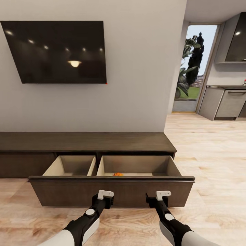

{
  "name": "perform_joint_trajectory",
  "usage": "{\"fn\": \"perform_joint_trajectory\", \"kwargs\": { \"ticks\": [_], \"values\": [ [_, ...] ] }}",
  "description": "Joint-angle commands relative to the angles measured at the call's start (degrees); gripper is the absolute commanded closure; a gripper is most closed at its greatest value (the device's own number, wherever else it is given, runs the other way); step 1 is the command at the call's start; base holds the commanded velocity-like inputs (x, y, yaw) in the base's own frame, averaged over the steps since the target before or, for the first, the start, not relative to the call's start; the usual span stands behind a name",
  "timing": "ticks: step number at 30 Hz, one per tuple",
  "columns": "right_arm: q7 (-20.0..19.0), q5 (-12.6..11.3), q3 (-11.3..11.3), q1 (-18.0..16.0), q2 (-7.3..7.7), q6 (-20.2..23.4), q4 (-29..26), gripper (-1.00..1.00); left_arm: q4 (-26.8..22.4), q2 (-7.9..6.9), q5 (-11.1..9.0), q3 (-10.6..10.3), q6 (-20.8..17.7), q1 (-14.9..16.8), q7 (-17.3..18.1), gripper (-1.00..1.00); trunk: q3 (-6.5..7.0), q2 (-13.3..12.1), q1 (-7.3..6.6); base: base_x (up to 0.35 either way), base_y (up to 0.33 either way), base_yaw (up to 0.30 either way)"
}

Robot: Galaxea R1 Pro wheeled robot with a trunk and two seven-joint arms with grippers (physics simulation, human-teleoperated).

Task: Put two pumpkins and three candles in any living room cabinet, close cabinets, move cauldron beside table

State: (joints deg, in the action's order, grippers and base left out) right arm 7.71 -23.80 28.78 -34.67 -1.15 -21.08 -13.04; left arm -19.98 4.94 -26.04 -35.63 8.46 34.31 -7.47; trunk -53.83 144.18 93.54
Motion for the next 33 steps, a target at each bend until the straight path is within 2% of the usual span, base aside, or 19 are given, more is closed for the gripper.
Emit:
{"fn": "perform_joint_trajectory", "kwargs": {
  "ticks": [1,5,9,20,33],
  "values": [
    [0.4,-0.3,0.5,0.0,0.01,-0.2,0.0,-1.00,0.0,-0.02,-0.4,-0.5,0.2,0.1,-0.4,-1.00,-0.06,0.0,-0.01,0.000,0.000,0.000],
    [0.4,-0.3,0.5,0.0,0.01,-0.1,0.0,-1.00,0.0,-0.02,-0.4,-0.5,0.2,0.1,-0.4,-1.00,-0.06,0.0,-0.01,0.000,0.000,0.000],
    [0.4,-0.3,0.4,0.0,0.01,-0.2,0.0,-1.00,0.0,-0.02,-0.4,-0.5,0.2,0.1,-0.4,-1.00,-0.94,0.1,0.09,0.000,0.000,0.000],
    [0.4,-0.3,0.4,0.0,0.01,-0.1,0.0,-1.00,-0.2,-0.02,-0.3,-0.5,0.3,0.1,-0.5,-1.00,-0.94,0.1,0.09,0.001,0.001,0.000],
    [0.4,-0.3,0.4,0.0,0.01,-0.1,0.0,-1.00,0.0,0.03,0.0,-0.6,0.2,0.0,-0.6,-1.00,-0.94,0.1,0.09,0.089,0.052,0.000]
  ]
}}
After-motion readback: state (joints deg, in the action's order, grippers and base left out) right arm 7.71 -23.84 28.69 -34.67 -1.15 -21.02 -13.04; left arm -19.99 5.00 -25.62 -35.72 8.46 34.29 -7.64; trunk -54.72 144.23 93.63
